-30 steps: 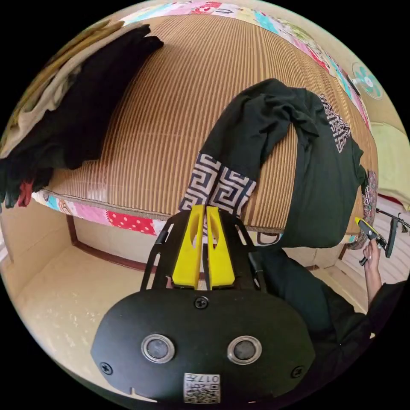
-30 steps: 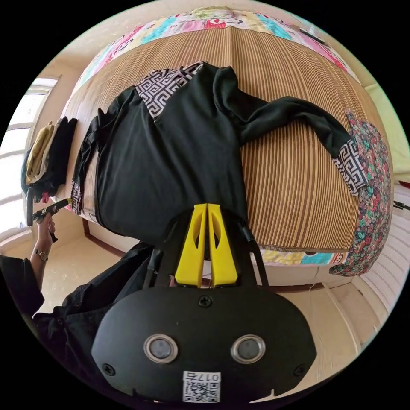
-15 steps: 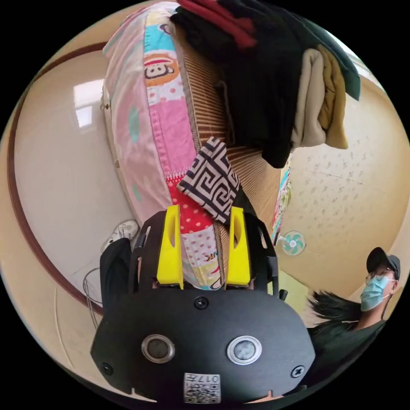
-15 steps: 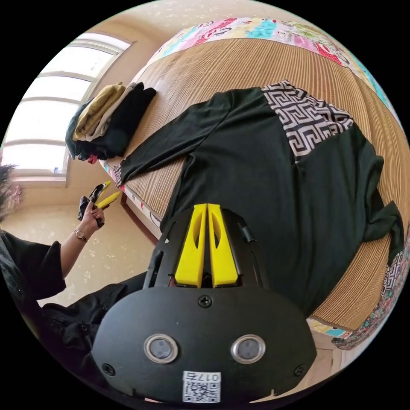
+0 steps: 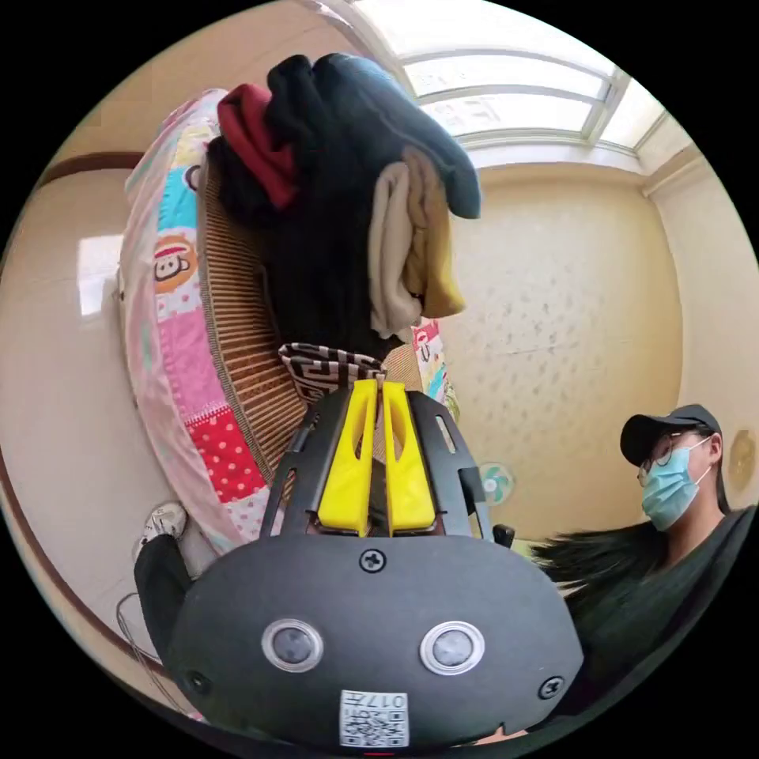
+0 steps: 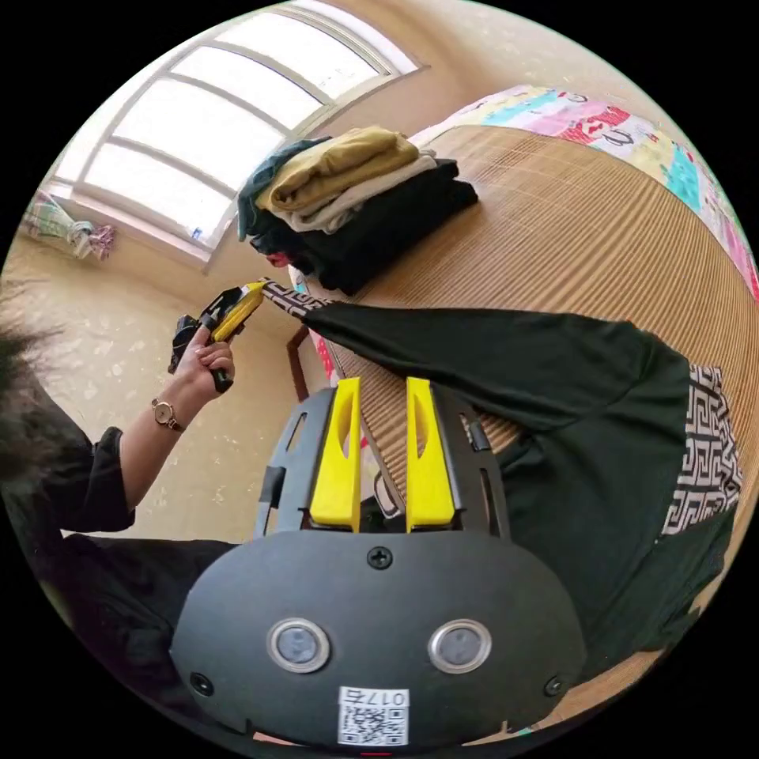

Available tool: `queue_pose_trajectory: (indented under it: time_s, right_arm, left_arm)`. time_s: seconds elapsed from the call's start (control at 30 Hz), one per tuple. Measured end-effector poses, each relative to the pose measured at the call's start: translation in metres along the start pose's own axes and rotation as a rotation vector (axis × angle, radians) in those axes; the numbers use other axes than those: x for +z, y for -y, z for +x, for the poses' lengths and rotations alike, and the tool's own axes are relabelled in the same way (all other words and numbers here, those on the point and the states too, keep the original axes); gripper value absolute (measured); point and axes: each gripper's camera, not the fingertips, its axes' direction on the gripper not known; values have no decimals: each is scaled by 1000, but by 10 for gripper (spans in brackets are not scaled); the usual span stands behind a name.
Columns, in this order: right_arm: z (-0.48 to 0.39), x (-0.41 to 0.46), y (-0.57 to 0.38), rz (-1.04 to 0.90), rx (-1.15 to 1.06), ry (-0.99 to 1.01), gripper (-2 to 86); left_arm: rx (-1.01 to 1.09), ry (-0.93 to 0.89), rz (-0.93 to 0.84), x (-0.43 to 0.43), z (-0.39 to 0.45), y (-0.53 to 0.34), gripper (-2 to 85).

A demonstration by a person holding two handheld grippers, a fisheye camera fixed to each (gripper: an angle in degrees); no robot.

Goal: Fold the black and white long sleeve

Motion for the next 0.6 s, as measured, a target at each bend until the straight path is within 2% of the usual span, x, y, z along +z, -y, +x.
queue_pose_trajectory:
  time_s: [0.1, 0.17, 0.23, 0.3, 0.43, 0.5, 0.6]
  right_arm:
    - [-39, 13, 55, 61, -175, 111, 109]
    - [-61, 15, 86, 60, -255, 78, 98]
    - [-59, -13, 96, 186, -213, 43, 69]
    - [-19, -74, 84, 354, -102, 128, 43]
    - [80, -172, 6, 606, 134, 173, 38]
    - [138, -222, -72, 723, 282, 46, 37]
    - [201, -254, -172, 721, 511, -176, 37]
  left_arm:
    - [86, -81, -159, 35, 61, 5, -2]
    - [205, -106, -220, 46, 104, 8, 3]
    - [344, -80, -236, 50, 149, 7, 15]
    - [497, -72, -227, 52, 197, 0, 52]
    - [589, -91, -305, 89, 225, -28, 73]
    - [560, -89, -460, 141, 215, -56, 74]
    - [400, -186, -661, 205, 184, -95, 75]
